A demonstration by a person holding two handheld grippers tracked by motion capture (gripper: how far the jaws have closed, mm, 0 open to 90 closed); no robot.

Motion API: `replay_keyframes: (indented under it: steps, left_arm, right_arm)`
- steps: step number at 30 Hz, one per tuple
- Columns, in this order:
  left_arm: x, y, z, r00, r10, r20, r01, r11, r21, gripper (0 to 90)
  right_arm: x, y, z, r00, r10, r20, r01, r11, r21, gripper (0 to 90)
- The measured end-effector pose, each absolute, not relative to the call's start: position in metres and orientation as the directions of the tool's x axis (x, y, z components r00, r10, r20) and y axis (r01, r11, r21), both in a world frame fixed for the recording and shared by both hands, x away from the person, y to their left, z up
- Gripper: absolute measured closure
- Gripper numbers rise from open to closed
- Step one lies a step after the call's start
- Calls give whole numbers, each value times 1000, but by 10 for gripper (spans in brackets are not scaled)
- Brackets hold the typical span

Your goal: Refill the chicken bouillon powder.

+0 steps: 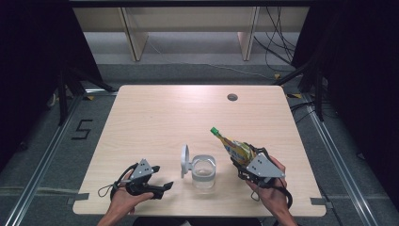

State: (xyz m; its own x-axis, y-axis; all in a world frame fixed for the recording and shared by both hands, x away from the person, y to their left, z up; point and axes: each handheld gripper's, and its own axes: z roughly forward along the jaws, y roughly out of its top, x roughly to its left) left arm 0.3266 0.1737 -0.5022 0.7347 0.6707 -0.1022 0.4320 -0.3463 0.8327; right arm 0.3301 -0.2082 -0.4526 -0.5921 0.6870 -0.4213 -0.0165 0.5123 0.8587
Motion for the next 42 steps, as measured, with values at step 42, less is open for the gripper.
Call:
replay_keyframes:
  steps: [42]
  left_arm:
    - [327, 174, -502, 740, 667, -85, 433, -376, 819, 198]
  right_arm:
    - [284, -188, -453, -422, 179, -889, -185, 943, 278, 411]
